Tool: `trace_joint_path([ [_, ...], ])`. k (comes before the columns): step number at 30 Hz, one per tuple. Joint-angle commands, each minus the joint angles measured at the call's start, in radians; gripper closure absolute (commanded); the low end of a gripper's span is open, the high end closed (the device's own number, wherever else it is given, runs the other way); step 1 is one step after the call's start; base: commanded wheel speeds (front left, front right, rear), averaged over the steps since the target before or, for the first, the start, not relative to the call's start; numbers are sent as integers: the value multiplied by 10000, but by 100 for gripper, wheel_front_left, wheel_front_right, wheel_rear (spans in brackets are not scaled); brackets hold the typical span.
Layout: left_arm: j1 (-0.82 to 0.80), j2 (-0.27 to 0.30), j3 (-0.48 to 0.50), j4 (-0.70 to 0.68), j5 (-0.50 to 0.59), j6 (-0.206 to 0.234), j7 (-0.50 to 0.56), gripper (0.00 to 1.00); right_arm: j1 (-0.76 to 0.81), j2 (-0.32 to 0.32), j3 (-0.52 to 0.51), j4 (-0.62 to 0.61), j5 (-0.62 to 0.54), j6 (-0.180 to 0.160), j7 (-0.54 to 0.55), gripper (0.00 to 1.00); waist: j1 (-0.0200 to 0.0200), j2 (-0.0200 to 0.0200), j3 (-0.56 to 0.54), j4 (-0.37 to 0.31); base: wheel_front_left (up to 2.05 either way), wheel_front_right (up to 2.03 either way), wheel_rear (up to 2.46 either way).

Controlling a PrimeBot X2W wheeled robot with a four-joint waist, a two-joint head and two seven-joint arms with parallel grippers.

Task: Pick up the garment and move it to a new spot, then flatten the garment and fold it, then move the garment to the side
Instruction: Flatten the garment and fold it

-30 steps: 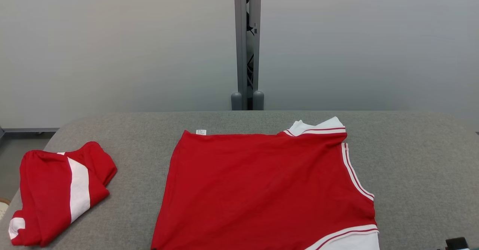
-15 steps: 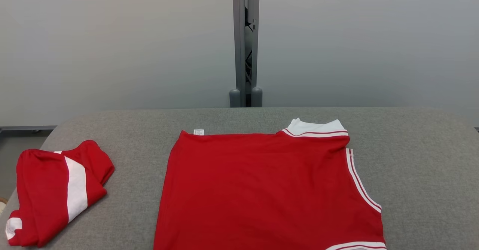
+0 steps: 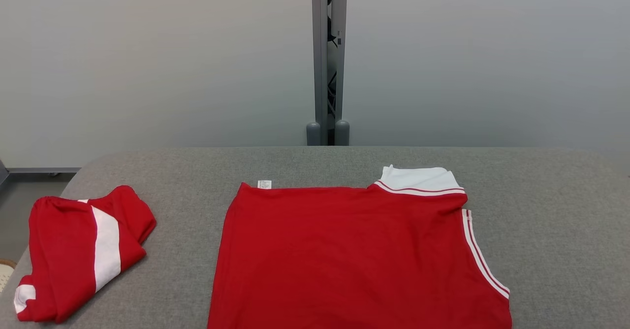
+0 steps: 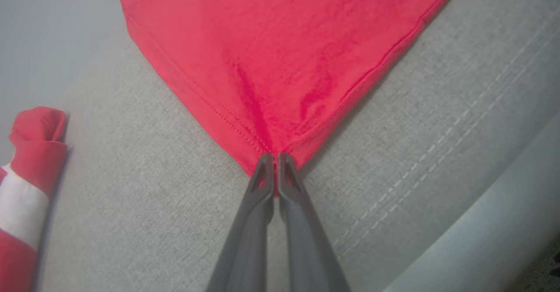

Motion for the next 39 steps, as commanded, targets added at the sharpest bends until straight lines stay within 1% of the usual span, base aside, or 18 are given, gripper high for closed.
trace_joint_path([
  [1, 137, 173, -94, -60, 87, 72, -35, 100, -115, -149, 186, -91, 197, 0, -204, 100, 0, 0, -9, 41, 0, 0, 0],
  [5, 350, 260, -140, -160, -31, 142, -33, 100, -253, -328, 556, -367, 433, 0, -498, 100, 0, 0, -12, 53, 0, 0, 0],
  [9, 413, 329, -242, -217, -98, 120, -33, 100, -468, -488, 944, -562, 596, 0, -731, 100, 0, 0, -8, 50, 0, 0, 0],
  [12, 427, 345, -314, -290, -109, 101, -33, 100, -641, -528, 1054, -636, 668, 0, -870, 100, 0, 0, 4, 40, 0, 0, 0],
  [20, 192, 380, -333, -637, -219, 342, -35, 100, -1327, -596, 1452, -763, 706, 0, -1378, 100, 0, 0, 91, 21, 0, 0, 0],
  [31, -106, 478, -79, -1119, -580, 622, -35, 100, -2206, -610, 1546, -652, 864, 0, -2015, 100, 0, 0, 174, 56, 0, 0, 0],
  [34, -166, 483, -22, -1201, -681, 677, -35, 100, -2361, -533, 1490, -613, 947, 0, -2195, 100, 0, 0, 216, 88, 0, 0, 0],
  [39, -465, 381, 137, -1186, -808, 906, -35, 100, -2588, -348, 1258, -493, 1217, 0, -2325, 100, 0, 0, 342, 98, 0, 0, 0],
])
